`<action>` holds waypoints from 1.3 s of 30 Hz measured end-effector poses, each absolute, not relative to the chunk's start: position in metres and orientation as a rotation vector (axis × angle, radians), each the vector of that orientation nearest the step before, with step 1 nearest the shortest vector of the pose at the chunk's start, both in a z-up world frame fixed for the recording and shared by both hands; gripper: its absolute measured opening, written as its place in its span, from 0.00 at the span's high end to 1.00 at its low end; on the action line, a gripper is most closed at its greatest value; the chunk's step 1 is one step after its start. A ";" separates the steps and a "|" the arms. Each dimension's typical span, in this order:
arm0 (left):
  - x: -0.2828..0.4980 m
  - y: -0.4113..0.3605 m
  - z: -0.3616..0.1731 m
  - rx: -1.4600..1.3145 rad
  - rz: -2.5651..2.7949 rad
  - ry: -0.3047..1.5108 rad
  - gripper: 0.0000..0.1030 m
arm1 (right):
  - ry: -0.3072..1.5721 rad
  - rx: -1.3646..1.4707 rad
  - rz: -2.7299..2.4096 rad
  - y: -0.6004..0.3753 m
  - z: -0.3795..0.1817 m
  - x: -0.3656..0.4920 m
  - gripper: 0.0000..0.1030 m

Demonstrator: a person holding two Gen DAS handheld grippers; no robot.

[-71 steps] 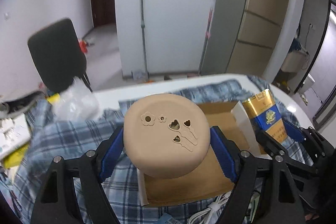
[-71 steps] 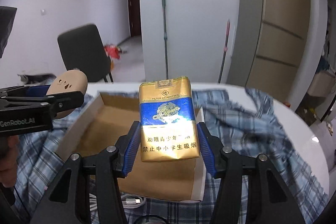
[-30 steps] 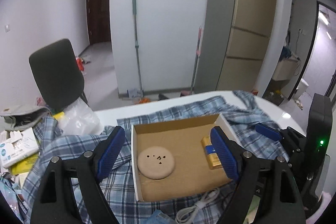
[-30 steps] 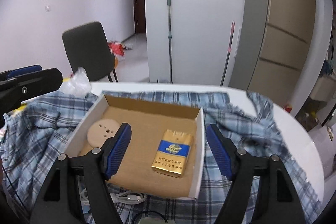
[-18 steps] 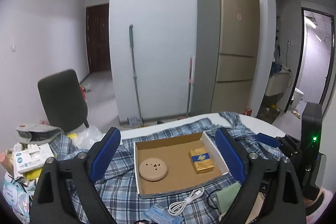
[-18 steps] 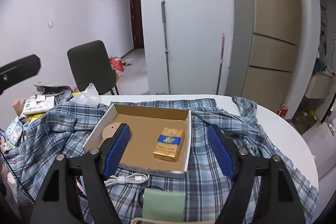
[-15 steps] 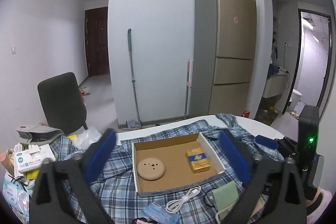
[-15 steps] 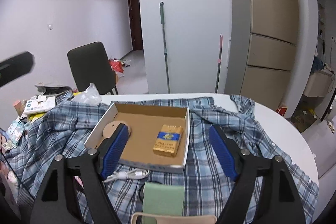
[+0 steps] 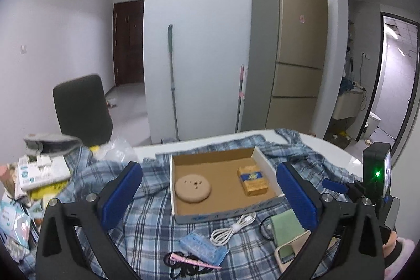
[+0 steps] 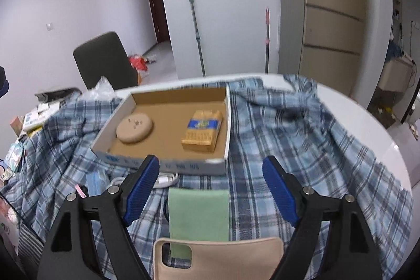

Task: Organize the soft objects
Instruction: 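Withdraw both tools from the box and move toward the green card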

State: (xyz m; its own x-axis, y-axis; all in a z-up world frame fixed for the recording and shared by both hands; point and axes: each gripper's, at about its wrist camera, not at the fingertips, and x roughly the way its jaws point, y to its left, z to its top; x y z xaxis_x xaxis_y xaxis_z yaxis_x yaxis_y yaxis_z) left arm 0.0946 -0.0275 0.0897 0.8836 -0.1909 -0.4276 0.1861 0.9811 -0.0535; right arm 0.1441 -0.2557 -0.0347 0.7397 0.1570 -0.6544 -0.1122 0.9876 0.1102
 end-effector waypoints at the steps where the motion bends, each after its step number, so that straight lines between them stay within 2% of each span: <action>1: 0.097 -0.026 0.084 -0.016 -0.192 0.461 0.00 | 0.734 0.067 0.150 -0.255 -0.039 0.145 0.22; 21: 0.119 -0.012 0.043 -0.045 -0.155 0.554 0.00 | 0.906 0.034 0.184 -0.240 -0.095 0.164 0.22; 22: 0.119 -0.012 0.042 -0.044 -0.154 0.556 0.00 | 0.910 0.031 0.183 -0.240 -0.096 0.164 0.25; 23: 0.119 -0.012 0.041 -0.043 -0.153 0.558 0.00 | 0.908 0.029 0.190 -0.239 -0.096 0.163 0.33; 24: 0.120 -0.012 0.040 -0.043 -0.152 0.559 0.00 | 0.906 0.027 0.199 -0.238 -0.095 0.163 0.33; 30: 0.122 -0.011 0.039 -0.047 -0.156 0.569 0.00 | 0.816 0.031 0.185 -0.245 -0.069 0.153 0.33; 39: 0.120 -0.024 0.043 -0.018 -0.181 0.572 0.00 | 0.619 0.085 0.114 -0.285 0.001 0.126 0.33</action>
